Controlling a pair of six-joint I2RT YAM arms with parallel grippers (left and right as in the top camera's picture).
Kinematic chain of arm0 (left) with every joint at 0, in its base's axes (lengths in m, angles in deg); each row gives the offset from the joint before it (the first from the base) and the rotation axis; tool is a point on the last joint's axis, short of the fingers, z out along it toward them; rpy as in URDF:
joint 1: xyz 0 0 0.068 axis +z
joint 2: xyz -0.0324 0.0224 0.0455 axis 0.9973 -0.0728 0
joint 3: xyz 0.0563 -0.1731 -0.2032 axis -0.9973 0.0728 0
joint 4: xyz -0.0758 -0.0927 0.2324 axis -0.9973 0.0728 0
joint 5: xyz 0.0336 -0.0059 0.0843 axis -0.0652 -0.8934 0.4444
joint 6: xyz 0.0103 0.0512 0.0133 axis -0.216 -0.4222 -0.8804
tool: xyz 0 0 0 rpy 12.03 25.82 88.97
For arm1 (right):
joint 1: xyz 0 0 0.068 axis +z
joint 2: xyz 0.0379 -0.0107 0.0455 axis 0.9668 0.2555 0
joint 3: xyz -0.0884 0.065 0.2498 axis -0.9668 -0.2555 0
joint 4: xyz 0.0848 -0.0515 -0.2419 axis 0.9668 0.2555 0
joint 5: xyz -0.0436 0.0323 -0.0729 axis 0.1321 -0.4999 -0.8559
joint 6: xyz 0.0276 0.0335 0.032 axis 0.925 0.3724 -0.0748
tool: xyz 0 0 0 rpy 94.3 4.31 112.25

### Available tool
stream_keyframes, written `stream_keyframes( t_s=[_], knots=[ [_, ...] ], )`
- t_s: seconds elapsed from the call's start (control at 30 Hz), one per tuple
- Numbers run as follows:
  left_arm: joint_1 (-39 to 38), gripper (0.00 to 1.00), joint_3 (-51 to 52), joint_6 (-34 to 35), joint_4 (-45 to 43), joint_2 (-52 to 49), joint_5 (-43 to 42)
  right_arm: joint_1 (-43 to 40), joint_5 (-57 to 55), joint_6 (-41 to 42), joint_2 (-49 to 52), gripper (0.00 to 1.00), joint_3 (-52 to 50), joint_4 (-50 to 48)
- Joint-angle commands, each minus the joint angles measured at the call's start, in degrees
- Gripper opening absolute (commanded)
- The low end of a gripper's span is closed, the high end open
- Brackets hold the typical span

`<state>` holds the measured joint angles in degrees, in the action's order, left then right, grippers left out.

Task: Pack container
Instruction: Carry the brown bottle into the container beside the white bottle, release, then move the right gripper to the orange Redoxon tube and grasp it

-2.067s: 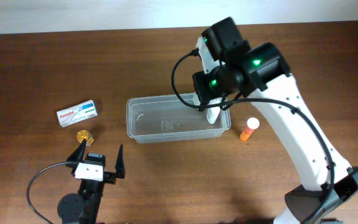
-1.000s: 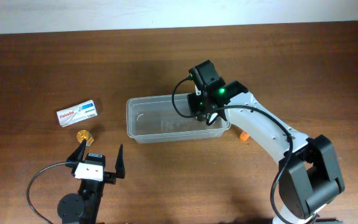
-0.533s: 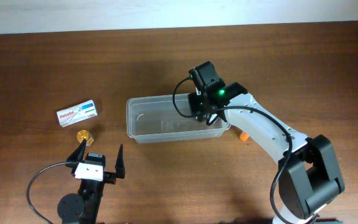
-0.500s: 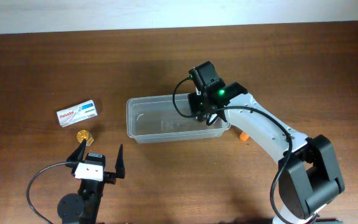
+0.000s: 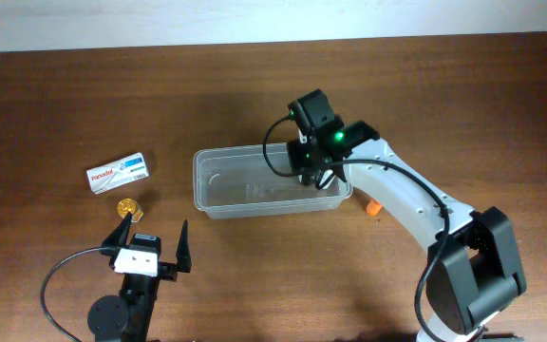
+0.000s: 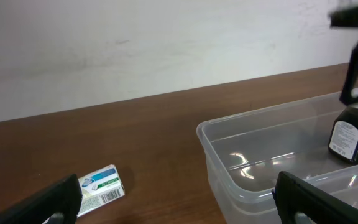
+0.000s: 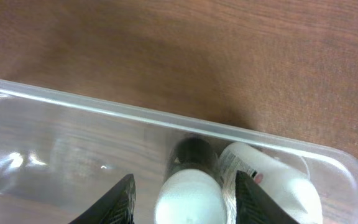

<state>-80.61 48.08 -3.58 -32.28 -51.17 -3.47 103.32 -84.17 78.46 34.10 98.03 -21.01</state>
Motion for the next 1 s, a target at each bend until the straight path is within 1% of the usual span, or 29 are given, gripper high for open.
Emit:
stream_keyframes(
  t_s=[0.0, 0.1, 0.17, 0.33, 0.5, 0.67, 0.7, 0.77, 0.83, 0.97],
  knots=[
    [-0.1, 0.99, 0.2, -0.5, 0.3, 0.5, 0.4, 0.5, 3.5, 0.0, -0.9, 0.44, 7.7, 2.7],
    [-0.1, 0.99, 0.2, -0.5, 0.3, 0.5, 0.4, 0.5, 5.0, 0.0, -1.5, 0.45, 14.4, 7.9],
    [-0.1, 0.99, 0.2, -0.5, 0.3, 0.5, 0.4, 0.5, 5.0, -0.2, -1.8, 0.45, 20.2, 13.3],
    [-0.1, 0.99, 0.2, -0.5, 0.3, 0.5, 0.4, -1.3, 4.0, 0.2, -2.0, 0.47, 33.1, 29.5],
    [-0.1, 0.99, 0.2, -0.5, 0.3, 0.5, 0.4, -6.0, 1.2, 2.5, -3.6, 0.49, 40.4, 45.4],
    [-0.1, 0.99, 0.2, -0.5, 0.3, 0.5, 0.4, -12.2, -0.9, 2.7, -6.6, 0.52, 40.6, 55.9],
    [-0.1, 0.99, 0.2, -0.5, 0.3, 0.5, 0.4, -13.4, -1.0, 2.6, -6.8, 0.52, 40.4, 56.8],
    [-0.1, 0.99, 0.2, -0.5, 0.3, 0.5, 0.4, -15.1, -0.9, 2.9, -7.9, 0.54, 38.1, 56.6],
    [-0.1, 0.99, 0.2, -0.5, 0.3, 0.5, 0.4, -16.7, -1.3, 2.9, -8.1, 0.55, 35.4, 56.5],
    [-0.1, 0.99, 0.2, -0.5, 0.3, 0.5, 0.4, -19.1, -1.1, 3.1, -8.1, 0.55, 26.9, 51.9]
  ],
)
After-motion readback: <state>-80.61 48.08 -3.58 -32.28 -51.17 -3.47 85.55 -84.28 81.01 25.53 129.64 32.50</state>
